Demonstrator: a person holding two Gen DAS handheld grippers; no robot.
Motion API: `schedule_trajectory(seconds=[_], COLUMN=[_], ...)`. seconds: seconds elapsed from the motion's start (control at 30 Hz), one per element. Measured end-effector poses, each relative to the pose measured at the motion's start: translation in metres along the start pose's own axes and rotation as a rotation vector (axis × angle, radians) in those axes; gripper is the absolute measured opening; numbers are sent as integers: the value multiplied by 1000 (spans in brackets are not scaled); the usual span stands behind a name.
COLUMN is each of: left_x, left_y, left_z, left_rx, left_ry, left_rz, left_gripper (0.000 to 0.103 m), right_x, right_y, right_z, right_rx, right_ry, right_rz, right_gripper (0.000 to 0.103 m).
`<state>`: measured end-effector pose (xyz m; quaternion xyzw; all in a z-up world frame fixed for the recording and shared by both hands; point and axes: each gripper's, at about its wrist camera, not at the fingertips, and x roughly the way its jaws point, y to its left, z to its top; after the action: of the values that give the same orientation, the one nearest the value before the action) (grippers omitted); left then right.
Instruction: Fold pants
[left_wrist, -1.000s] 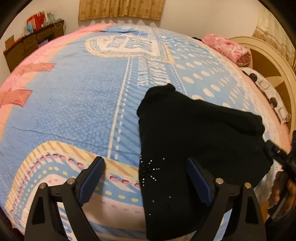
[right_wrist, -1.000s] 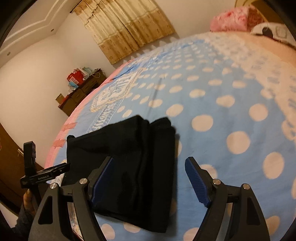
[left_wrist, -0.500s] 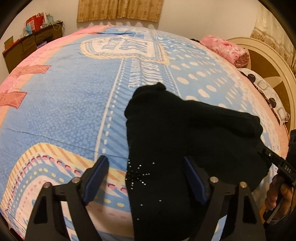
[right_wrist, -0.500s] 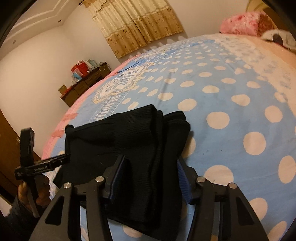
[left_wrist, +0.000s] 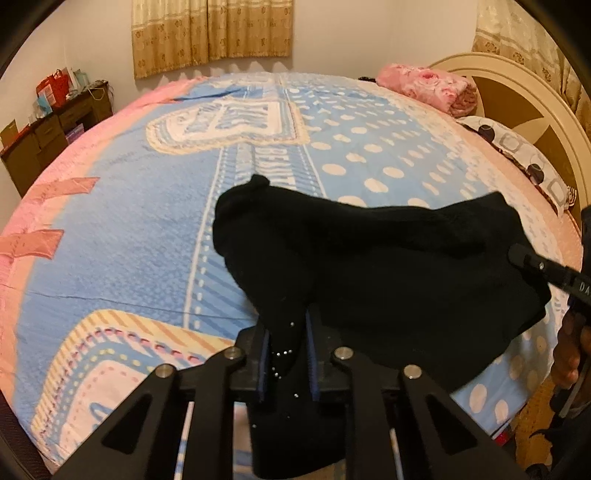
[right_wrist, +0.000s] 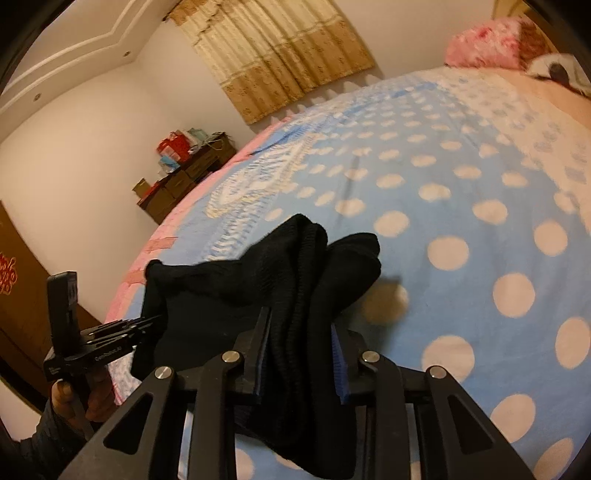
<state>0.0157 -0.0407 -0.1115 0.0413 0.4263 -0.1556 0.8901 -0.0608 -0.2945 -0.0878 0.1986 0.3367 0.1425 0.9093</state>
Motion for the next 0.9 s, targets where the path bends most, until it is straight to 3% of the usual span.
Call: schedule_trajectory(seconds=[0.3, 0.63, 0.9], left_x=[-38, -59, -58], left_y=[41, 134, 207], left_z=[11, 17, 15], left_rx=[-45, -162, -277], left_ry=[-77, -123, -142], left_rz=[60, 206, 291], left_gripper=[17, 17, 17], right_x=[13, 105, 181], right_y=[65, 159, 223], right_z=[54, 112, 131], right_rx=[-185, -342, -444], right_ry=[6, 64, 117], right_rz=[46, 141, 197], right_gripper=[28, 28, 27])
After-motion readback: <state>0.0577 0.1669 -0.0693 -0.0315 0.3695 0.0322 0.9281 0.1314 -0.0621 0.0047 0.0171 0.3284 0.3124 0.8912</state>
